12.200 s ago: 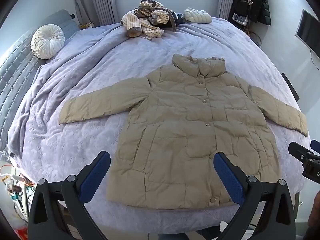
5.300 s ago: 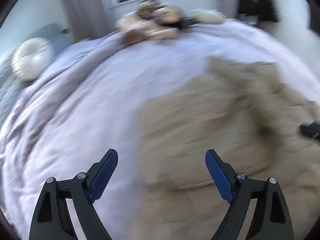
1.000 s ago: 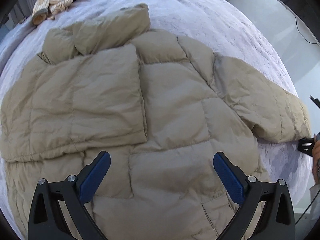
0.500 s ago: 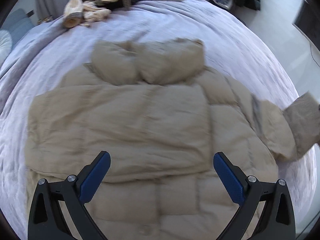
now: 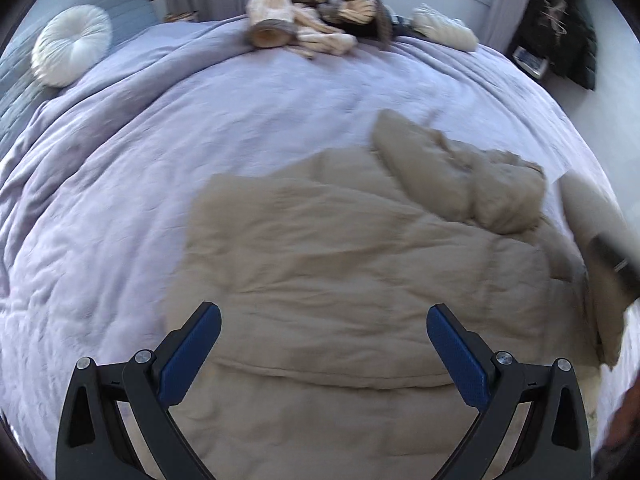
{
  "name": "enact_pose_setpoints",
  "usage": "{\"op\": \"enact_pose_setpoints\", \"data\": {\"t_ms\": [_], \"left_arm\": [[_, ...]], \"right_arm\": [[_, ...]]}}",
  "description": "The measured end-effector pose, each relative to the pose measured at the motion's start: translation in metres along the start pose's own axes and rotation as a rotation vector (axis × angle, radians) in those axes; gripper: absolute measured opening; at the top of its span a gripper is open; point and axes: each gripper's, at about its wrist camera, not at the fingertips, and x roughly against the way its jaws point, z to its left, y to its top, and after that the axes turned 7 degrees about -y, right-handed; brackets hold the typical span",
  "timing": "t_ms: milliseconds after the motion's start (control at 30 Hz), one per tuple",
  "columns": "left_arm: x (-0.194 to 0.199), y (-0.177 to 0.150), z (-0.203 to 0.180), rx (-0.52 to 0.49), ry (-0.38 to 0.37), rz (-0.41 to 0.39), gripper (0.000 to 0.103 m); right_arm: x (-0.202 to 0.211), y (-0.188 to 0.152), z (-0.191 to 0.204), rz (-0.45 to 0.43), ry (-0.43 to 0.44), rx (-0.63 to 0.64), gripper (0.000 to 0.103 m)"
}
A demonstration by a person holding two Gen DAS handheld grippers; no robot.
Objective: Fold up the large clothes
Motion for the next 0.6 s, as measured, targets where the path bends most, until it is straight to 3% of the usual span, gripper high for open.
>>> {"op": "enact_pose_setpoints", "data": {"t_ms": [133,267,300,333,367,433,533,600], "left_arm": [[-0.004,-0.008,0.025,0.012,0.033,0.013,0.103],[-0.007,-0.011,0.037,0.035,0.026,0.019,0.103],[-0.006,-0.013,0.038,0.038,0.028,0.014,0.103],[-0.006,-0.012,0.037,0.038,0.027,0.011,0.103],[-0.006,-0.012,0.037,0.038,0.025,0.009,0.103],[-0.005,-0.009,0.036,0.047,0.009,-0.005,0.103],[-0.004,-0.007,0.031,0.056,-0.022,-0.005,0.103],[-0.009,-0.006,0.026,0.048,-0.040,0.010,0.103]], "right_arm": [[-0.047,-0.037,0.046,0.120,-0.047,0.090,0.006],[-0.057,-0.055,0.053,0.174,-0.098,0.137,0.012],[-0.055,-0.055,0.051,0.183,-0.092,0.133,0.017],[-0.051,-0.054,0.048,0.195,-0.082,0.122,0.032],[-0.044,-0.051,0.044,0.205,-0.070,0.104,0.055],[-0.024,-0.051,0.033,0.200,-0.046,0.054,0.075],[0.000,-0.050,0.003,0.202,0.003,-0.079,0.075],[0.002,-0.053,-0.031,0.228,0.057,-0.258,0.075]]}}
